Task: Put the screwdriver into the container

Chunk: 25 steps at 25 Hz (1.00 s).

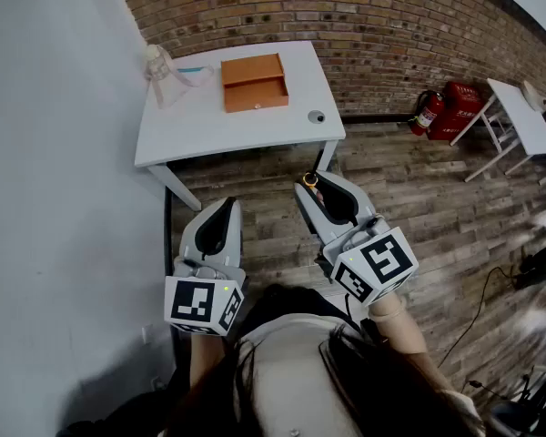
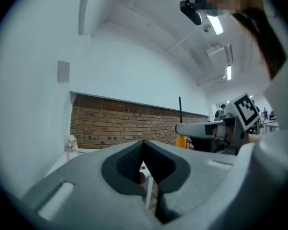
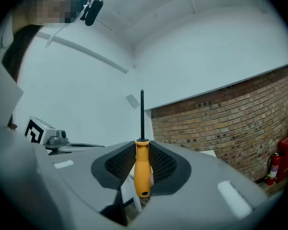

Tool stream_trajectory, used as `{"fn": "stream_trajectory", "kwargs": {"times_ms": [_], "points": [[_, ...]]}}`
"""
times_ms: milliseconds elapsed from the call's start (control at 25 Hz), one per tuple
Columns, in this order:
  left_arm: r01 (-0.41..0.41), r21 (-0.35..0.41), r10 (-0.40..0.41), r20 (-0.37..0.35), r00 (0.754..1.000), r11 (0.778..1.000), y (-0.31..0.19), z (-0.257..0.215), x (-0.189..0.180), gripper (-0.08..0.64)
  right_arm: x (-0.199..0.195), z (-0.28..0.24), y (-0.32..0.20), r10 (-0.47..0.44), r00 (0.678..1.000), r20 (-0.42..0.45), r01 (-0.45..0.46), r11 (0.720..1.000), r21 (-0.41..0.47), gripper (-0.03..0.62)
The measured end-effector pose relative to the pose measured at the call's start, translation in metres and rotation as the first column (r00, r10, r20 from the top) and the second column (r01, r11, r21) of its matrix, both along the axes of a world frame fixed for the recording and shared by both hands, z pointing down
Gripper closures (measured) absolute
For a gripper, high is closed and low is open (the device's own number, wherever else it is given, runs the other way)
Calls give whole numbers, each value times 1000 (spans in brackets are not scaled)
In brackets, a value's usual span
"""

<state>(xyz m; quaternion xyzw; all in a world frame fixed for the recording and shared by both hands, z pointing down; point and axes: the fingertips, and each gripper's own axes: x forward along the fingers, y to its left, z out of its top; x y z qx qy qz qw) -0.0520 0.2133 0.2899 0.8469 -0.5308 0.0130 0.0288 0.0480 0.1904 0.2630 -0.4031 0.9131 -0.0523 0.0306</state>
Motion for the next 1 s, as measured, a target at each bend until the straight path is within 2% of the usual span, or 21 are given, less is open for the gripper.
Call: {"fn": "stream_trajectory", "kwargs": {"times_ms": [240,720,1000], "points": [[-9,3,9,-8,1000,1000,-7,2,-8,560,-10,-3,-6,-15,999,32,16,1000,0,503],[-6,-30,5,-22,1000,1000,-19,17,-42,560,-46,3,-22,-12,1000,7,13,1000,-24,503],[-28,-40,27,-24,999,999,-31,21,-44,560,-46,7,-34,17,1000,-2,-18,999,-42,503]]}}
